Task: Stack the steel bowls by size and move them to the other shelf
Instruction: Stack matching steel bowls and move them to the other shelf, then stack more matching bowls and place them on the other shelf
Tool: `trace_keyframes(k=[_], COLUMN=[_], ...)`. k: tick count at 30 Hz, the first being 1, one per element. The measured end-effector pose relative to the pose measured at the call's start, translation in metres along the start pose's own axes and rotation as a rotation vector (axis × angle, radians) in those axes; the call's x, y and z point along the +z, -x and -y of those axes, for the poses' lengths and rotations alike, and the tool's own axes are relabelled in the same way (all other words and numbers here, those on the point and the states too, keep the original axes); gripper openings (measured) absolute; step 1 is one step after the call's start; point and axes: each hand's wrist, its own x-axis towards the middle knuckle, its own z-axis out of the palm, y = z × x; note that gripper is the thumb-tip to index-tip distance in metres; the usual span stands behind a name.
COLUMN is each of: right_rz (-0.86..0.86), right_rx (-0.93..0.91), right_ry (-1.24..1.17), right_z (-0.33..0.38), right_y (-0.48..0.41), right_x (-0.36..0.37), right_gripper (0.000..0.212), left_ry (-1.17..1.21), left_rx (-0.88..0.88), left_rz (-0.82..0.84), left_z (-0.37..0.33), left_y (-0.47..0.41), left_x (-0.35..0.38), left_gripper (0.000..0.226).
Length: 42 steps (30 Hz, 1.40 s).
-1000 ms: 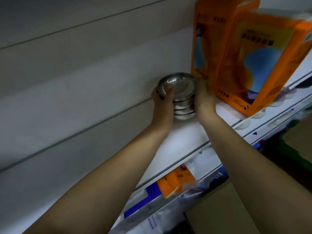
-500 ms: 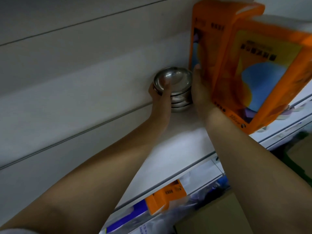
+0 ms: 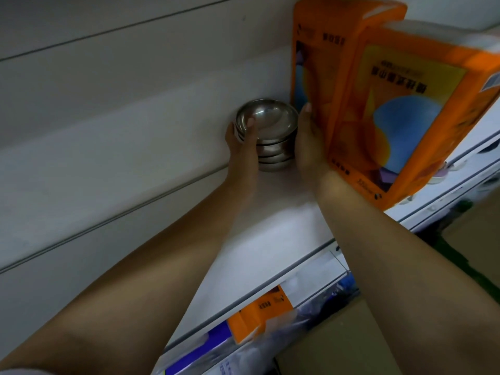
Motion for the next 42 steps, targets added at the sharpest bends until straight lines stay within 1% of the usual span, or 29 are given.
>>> trace_keyframes(k=[3, 5, 7, 9, 11, 13, 14, 17, 19, 23, 27, 28, 33, 35, 42], right_rz=[0.02, -0.042, -0.138, -0.155, -0.12, -0.094, -0.081, -0.04, 0.021, 0.117, 0.244, 0.286, 0.458, 0.533, 0.769], right_rx=[0.012, -0.011, -0.091, -0.126, -0.149, -0.14, -0.141, -0.193, -0.233, -0.35, -0.401, -0.409, -0.476, -0.49, -0.609], right_ry=[0.042, 0.122, 0.204, 0.216, 0.17, 0.183, 0.242, 0.436, 0.483, 0.558, 0.589, 0.595, 0.557, 0.545, 0.479], right_z=[-0.01, -0.014, -0.014, -0.011, -0.004, 0.001, 0.002, 0.004, 0.006, 0.0, -0.011, -0.012, -0.014, -0.013, -0.005], right_y=[0.007, 0.018, 0.036, 0.061, 0.094, 0.129, 0.147, 0.204, 0.245, 0.323, 0.4, 0.419, 0.501, 0.525, 0.587], right_x=[-0.001, -0.003, -0.007, -0.01, -0.009, -0.004, 0.002, 0.025, 0.046, 0.096, 0.153, 0.167, 0.235, 0.259, 0.337], right_gripper=[0.038, 0.027, 0.023, 0.017, 0.025, 0.029, 0.029, 0.044, 0.048, 0.044, 0.042, 0.042, 0.043, 0.043, 0.041], left_ry=[-0.087, -0.191, -0.297, -0.364, -0.433, -0.505, -0.542, -0.676, -0.769, -0.924, -1.052, -1.061, -1.084, -1.083, -1.051], left_rx=[-0.023, 0.004, 0.059, 0.114, 0.177, 0.226, 0.237, 0.274, 0.286, 0.327, 0.396, 0.416, 0.435, 0.415, 0.249], left_rz=[-0.022, -0.032, -0.054, -0.077, -0.079, -0.067, -0.062, -0.078, -0.098, -0.137, -0.2, -0.233, -0.407, -0.476, -0.731], left_z=[-0.006, -0.009, -0.01, -0.012, -0.012, -0.013, -0.015, -0.018, -0.019, -0.02, -0.023, -0.023, -0.027, -0.027, -0.033], left_y=[0.014, 0.026, 0.039, 0.056, 0.074, 0.094, 0.106, 0.142, 0.167, 0.222, 0.285, 0.3, 0.372, 0.393, 0.446], left_x=[-0.013, -0.027, -0.046, -0.071, -0.101, -0.137, -0.157, -0.223, -0.269, -0.366, -0.458, -0.479, -0.568, -0.597, -0.673], left_gripper=[0.07, 0.064, 0.057, 0.052, 0.049, 0.049, 0.049, 0.051, 0.052, 0.053, 0.066, 0.065, 0.048, 0.047, 0.055])
